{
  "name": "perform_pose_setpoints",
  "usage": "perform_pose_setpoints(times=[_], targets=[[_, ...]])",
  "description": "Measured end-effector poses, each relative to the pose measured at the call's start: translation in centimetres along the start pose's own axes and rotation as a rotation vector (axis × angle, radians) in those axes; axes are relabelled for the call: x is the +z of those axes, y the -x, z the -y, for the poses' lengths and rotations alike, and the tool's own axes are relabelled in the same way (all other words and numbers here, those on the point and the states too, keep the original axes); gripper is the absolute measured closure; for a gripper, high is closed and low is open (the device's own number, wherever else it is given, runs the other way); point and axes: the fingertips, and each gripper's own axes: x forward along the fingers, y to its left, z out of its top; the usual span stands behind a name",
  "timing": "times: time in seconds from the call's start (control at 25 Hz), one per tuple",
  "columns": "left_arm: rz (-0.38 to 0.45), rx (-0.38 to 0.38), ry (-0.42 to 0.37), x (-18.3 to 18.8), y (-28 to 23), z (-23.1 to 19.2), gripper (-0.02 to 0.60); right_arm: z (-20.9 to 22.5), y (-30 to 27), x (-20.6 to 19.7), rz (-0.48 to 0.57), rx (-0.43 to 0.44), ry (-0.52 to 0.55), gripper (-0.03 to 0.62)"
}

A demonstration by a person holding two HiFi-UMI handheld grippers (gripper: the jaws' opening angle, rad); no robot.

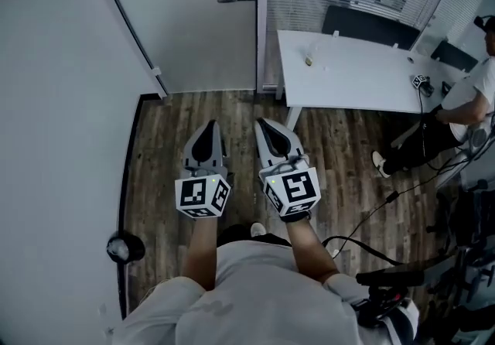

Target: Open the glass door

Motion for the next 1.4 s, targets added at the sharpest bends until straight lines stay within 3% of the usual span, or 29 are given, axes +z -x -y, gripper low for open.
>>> perform_pose_setpoints(times=[0.2,0.6,0.76,1.0,1.16,1.28,1.4], targets=[[-0.033,0.027,-0.006,-1.3,-1.9,-1.7,0.580,1.2,-2.8,-1.8,-0.035,0.023,-0.037,0.592],[-0.019,-0.037,-0.006,-2.4,-9.5,-6.0,0.580,2.7,-12.1,-2.5,-0.021,0.004,0.037,0.592],[-0.015,-0.021,0.043,-2.0,-13.0,-10.5,0.580,2.0,-17.6,-2.4,-0.015,0.034,0.045,0.592],[0.008,-0.011,-0.002,-1.1,-17.1,-17.5,0.580,0.9,-25.3,-3.4,0.003,0.047,0.039,0.592],[0.001,-0.028,-0.042,-1.4,-21.0,-21.6,0.580,2.0,-31.3,-3.9,0.024,0.008,0.024,0.592],[-0.036,-0.014,-0.084,-2.4,-25.0,-25.1,0.580,3.8,-35.8,-5.2,-0.003,-0.019,0.018,0.592],[-0.054,0.007,-0.059,-3.0,-26.9,-27.3,0.580,4.6,-37.8,-6.2,-0.052,-0.021,0.036,0.592]])
